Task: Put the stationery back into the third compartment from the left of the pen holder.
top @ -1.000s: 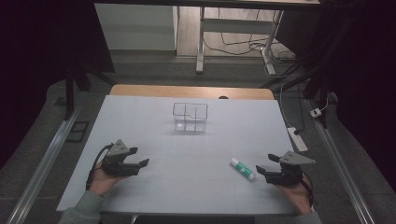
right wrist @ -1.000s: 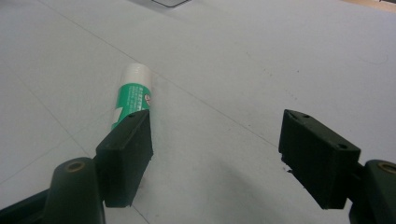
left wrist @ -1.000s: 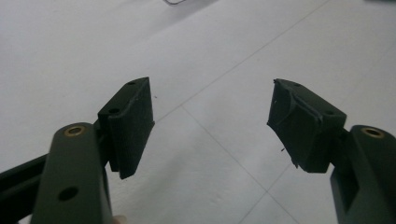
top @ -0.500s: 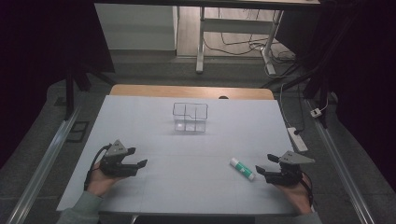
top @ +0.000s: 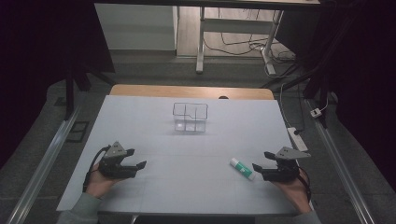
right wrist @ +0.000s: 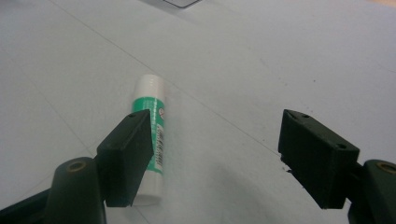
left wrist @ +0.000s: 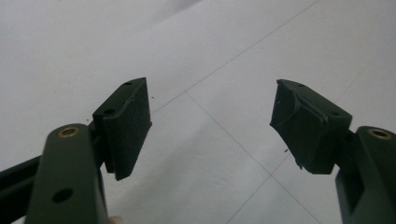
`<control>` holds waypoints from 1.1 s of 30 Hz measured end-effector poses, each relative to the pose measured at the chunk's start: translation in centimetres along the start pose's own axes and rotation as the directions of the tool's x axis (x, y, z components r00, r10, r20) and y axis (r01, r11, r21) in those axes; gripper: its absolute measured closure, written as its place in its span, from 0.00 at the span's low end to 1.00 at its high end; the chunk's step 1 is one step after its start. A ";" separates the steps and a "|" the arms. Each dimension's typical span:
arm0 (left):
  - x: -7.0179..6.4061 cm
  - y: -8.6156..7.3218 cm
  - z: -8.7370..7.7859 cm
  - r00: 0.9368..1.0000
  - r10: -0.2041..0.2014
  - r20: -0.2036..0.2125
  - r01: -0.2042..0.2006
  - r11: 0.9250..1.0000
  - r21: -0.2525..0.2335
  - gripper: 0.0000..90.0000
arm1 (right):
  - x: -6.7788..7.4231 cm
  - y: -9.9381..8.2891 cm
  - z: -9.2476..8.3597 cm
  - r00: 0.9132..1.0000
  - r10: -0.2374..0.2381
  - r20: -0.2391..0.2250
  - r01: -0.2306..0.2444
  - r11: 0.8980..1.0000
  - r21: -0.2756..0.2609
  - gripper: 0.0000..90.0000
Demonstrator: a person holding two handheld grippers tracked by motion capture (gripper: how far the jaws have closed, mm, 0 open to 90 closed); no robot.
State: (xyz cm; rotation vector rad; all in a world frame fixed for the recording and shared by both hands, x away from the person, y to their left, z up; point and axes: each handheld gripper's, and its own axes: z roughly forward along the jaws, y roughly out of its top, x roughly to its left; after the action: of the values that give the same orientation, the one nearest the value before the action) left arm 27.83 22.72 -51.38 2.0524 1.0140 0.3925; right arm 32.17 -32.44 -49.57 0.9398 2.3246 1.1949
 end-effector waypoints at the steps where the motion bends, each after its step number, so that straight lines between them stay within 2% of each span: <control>1: 0.0 0.0 0.0 1.000 0.001 -0.001 -0.001 1.000 0.002 0.31 | 0.1 0.2 0.0 1.000 -0.004 -0.003 0.004 1.000 0.009 0.29; 4: -0.1 0.0 0.0 1.000 0.000 0.000 0.000 1.000 0.002 0.31 | 0.4 0.8 0.2 1.000 -0.010 -0.003 0.010 0.999 0.033 0.30; 10: -0.1 0.0 0.1 1.000 0.001 0.001 -0.001 1.000 0.005 0.31 | 0.9 2.4 0.7 0.999 -0.020 -0.031 0.023 0.996 0.082 0.30; 18: -0.2 0.0 -0.1 1.000 0.004 -0.011 -0.004 1.000 -0.002 0.31 | 1.4 5.1 2.3 0.997 -0.046 -0.061 0.055 0.985 0.163 0.31; 20: -0.2 0.0 -0.1 1.000 0.006 -0.009 -0.006 1.000 -0.001 0.31 | 1.3 5.6 2.7 0.997 -0.040 -0.069 0.051 0.983 0.178 0.31; 25: -0.2 -0.1 0.1 1.000 0.012 -0.016 -0.012 1.000 0.010 0.31 | 1.1 6.8 4.1 0.995 0.005 -0.100 0.022 0.963 0.270 0.31; 31: -0.1 0.0 0.2 1.000 0.006 -0.014 -0.006 1.000 0.008 0.31 | 1.4 8.0 5.7 0.994 -0.009 -0.109 0.045 0.943 0.329 0.32; 33: -0.1 0.0 0.2 1.000 0.009 -0.014 -0.009 1.000 0.006 0.31 | 1.5 8.3 6.2 0.993 0.001 -0.121 0.043 0.934 0.356 0.32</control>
State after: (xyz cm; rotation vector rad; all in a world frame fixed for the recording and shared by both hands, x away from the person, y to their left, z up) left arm 27.84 22.58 -51.50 2.0629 1.0157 0.4089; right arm 38.00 -24.34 -46.45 0.9776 2.7017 0.8515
